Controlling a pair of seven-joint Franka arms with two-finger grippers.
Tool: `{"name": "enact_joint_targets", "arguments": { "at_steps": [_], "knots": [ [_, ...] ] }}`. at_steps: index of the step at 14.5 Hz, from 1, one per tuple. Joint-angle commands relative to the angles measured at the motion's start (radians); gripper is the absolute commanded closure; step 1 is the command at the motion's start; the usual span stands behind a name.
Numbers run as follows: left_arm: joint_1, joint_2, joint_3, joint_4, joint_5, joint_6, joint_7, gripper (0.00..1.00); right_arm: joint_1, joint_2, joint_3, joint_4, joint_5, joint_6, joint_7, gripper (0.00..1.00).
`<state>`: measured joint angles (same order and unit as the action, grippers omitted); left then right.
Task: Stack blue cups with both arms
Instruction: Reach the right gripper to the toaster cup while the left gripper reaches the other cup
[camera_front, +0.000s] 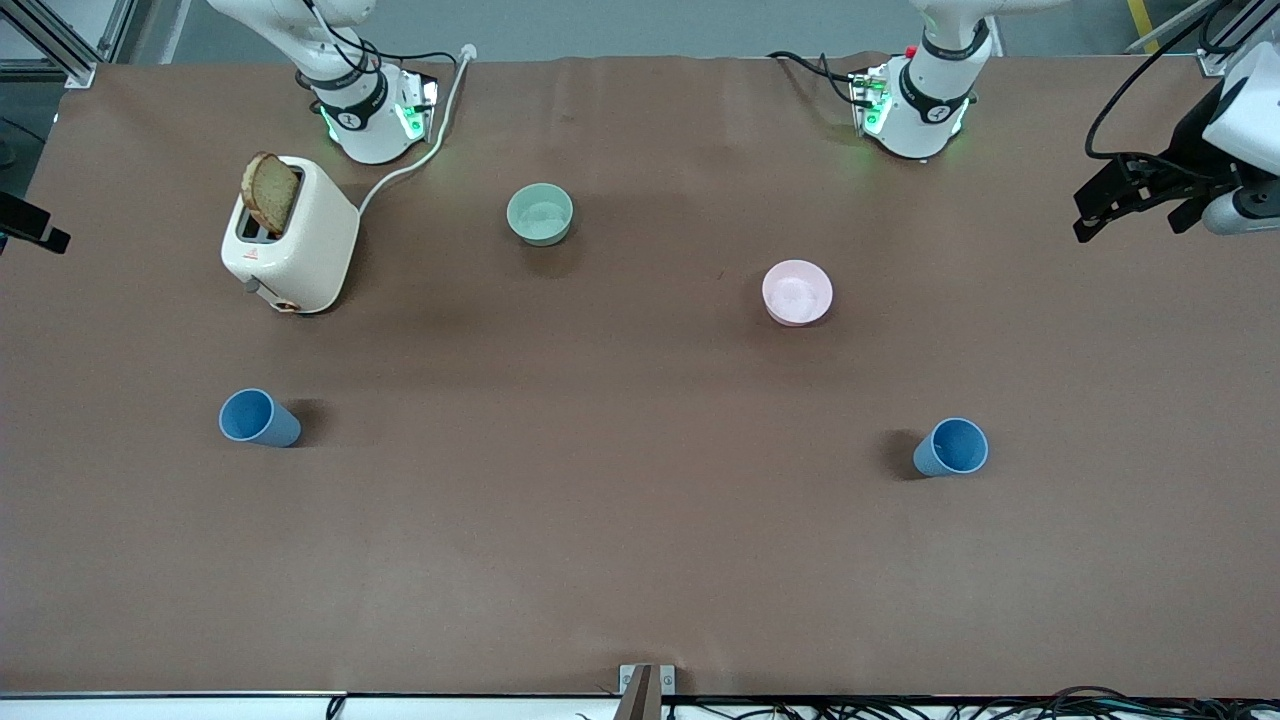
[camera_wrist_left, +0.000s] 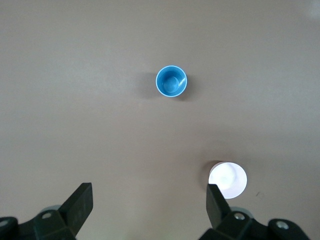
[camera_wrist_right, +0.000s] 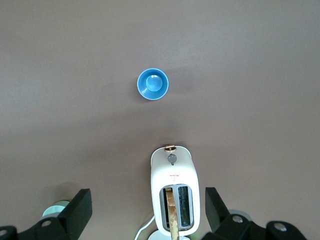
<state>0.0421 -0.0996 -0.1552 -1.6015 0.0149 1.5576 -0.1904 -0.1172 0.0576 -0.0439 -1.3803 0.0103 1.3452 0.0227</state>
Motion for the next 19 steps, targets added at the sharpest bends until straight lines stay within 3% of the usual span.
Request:
{"name": "enact_joint_targets", "arguments": {
  "at_steps": [1,3,7,10,14,17,19],
  "knots": [
    [-0.001,0.014,0.003,0.026,0.000,-0.021,0.022,0.00,-0.001,-0.025,-0.001,-0.026,0.008,0.006,-0.017,0.00],
    [0.025,0.029,0.003,0.028,0.000,-0.014,0.032,0.00,0.002,-0.025,0.001,-0.028,0.008,0.005,-0.015,0.00],
    [0.058,0.208,0.003,0.020,-0.009,0.105,0.071,0.00,0.001,-0.025,-0.001,-0.028,0.008,0.005,-0.017,0.00],
    [0.064,0.303,0.003,-0.038,0.000,0.250,0.074,0.00,-0.001,-0.016,-0.001,-0.028,0.005,0.011,-0.023,0.00],
    [0.068,0.389,0.003,-0.170,0.010,0.543,0.074,0.00,-0.007,-0.002,-0.004,-0.034,0.008,0.060,-0.038,0.00],
    [0.070,0.472,0.002,-0.169,0.052,0.616,0.071,0.00,-0.013,0.037,-0.005,-0.040,0.008,0.098,-0.085,0.00],
    [0.068,0.521,0.002,-0.164,0.053,0.662,0.052,0.08,-0.016,0.062,-0.010,-0.090,0.008,0.173,-0.104,0.00]
  ]
}}
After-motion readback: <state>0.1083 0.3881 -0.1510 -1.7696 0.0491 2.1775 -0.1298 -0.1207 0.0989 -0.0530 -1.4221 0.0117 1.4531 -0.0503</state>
